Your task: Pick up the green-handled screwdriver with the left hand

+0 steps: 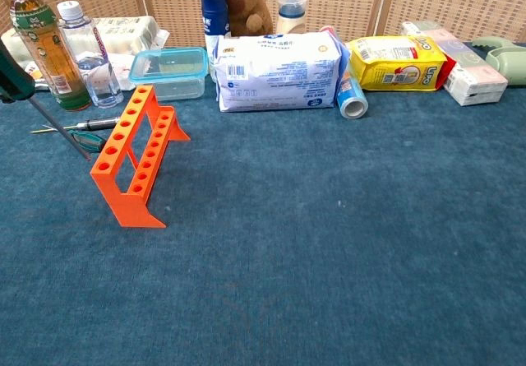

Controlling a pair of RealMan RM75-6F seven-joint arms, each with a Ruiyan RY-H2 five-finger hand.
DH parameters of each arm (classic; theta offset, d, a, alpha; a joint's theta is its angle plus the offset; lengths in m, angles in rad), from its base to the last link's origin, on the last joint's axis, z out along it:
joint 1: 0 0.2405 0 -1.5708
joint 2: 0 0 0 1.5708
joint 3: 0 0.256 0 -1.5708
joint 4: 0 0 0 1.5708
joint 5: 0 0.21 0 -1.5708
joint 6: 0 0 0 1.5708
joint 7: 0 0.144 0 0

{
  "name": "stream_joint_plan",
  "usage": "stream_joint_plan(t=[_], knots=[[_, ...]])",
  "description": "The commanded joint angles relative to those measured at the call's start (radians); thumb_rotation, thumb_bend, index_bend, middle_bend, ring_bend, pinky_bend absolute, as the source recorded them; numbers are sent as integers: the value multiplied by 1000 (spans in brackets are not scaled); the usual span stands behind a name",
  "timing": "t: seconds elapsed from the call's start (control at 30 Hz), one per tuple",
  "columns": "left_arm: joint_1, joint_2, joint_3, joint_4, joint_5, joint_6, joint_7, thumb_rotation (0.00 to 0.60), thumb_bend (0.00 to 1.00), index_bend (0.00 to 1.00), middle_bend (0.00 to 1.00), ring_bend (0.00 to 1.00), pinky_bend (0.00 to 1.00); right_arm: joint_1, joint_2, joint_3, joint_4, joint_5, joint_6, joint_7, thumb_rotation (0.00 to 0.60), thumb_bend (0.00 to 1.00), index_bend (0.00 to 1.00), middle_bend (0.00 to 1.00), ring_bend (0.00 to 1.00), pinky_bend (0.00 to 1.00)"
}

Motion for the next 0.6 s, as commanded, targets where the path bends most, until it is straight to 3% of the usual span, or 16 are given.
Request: stream_joint_plan(t=[0.03,0.6], knots=[[-5,-14,-2,6,-10,1,18,600,384,520,768,816,941,1,0,0,0,0,-1,0,600,15,171,77,61,0],[-33,-92,-12,24,-70,-3,93,600,384,520,768,816,940,2,6,2,0,6,-5,10,600,15,171,77,61,0]])
